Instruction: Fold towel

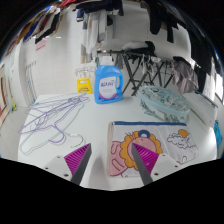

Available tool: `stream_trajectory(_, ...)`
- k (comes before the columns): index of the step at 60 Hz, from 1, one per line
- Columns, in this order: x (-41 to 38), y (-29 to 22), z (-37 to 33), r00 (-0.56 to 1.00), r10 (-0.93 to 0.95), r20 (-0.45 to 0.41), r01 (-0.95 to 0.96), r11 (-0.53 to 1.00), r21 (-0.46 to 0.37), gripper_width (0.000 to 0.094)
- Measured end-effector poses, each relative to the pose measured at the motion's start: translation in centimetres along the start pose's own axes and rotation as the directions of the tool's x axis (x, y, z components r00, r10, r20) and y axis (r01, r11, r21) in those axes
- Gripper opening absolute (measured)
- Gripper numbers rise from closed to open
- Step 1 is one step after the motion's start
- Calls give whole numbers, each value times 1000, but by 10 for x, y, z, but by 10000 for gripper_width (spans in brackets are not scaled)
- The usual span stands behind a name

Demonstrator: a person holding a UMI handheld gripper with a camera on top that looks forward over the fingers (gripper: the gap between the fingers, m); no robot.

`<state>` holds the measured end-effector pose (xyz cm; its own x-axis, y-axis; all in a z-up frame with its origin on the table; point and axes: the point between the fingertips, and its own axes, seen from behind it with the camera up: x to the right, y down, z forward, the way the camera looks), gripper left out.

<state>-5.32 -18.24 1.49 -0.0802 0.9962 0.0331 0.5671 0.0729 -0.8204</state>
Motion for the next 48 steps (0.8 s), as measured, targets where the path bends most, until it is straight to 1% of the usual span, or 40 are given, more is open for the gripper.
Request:
stream_trajectory(7,1,3,28,1000,0,-1,0,1000,-26,847)
stream_trajectory(11,0,6,37,1000,8,3,-8,999,-42,827)
stream_trajectory(14,1,7,39,1000,3,-3,-3,999,-43,792)
stream_trajectory(17,1,5,41,1000,-14,-8,14,999,-32,701)
stream_trajectory(19,0,5,41,1000,-28,-4,28,999,-33,585)
stream_trajectory(21,3,5,41,999,-50,-15,50,998,-36,311)
stream_trajectory(23,17,3,41,995,-70,-66,68,997,-35,25)
stream_trajectory(24,22,2,42,993,-64,-95,61,998,-32,25)
stream_trajectory(26,17,4,43,996,-43,-84,40,998,-38,9)
stream_trajectory(32,13,1,42,999,-5,-37,2,997,-76,8)
stream_trajectory(37,19,-11,33,999,41,-1,-41,996,-74,8)
stream_trajectory(48,62,-83,-18,991,122,59,-123,992,13,9)
